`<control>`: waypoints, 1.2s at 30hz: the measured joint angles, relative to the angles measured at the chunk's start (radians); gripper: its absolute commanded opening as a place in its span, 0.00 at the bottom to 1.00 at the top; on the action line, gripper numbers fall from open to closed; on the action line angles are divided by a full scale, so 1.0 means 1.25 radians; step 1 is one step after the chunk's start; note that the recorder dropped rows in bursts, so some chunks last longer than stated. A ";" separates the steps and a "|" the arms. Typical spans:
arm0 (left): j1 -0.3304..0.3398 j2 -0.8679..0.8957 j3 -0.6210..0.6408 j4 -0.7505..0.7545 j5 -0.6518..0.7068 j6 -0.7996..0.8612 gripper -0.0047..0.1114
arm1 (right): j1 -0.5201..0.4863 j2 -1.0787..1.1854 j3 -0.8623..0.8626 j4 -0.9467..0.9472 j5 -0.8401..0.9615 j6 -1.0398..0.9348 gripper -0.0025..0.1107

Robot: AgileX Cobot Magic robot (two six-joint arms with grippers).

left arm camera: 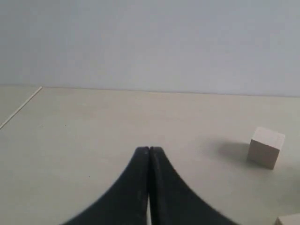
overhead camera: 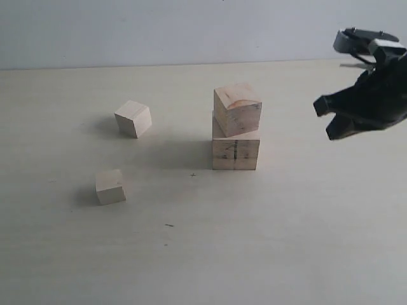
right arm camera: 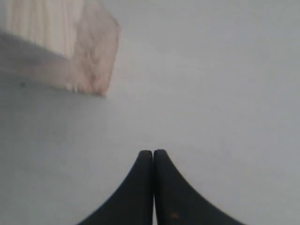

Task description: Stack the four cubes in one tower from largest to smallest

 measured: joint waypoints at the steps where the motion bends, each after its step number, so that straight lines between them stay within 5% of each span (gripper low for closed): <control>1: 0.000 0.000 0.000 0.000 0.022 0.000 0.04 | -0.002 0.006 -0.023 0.010 -0.004 0.005 0.02; 5: 0.000 0.000 0.011 0.000 0.141 -0.015 0.04 | -0.044 0.060 -0.152 0.035 0.059 0.041 0.02; 14: -0.015 -0.017 0.024 -0.073 0.151 -0.049 0.04 | -0.127 0.185 -0.287 0.288 0.311 -0.118 0.02; 23: -0.024 -0.019 0.043 -0.141 0.154 -0.054 0.04 | -0.076 0.283 -0.286 0.441 0.258 -0.254 0.02; 36: -0.024 -0.019 0.043 -0.147 0.154 -0.054 0.04 | -0.038 0.379 -0.281 0.465 0.263 -0.294 0.02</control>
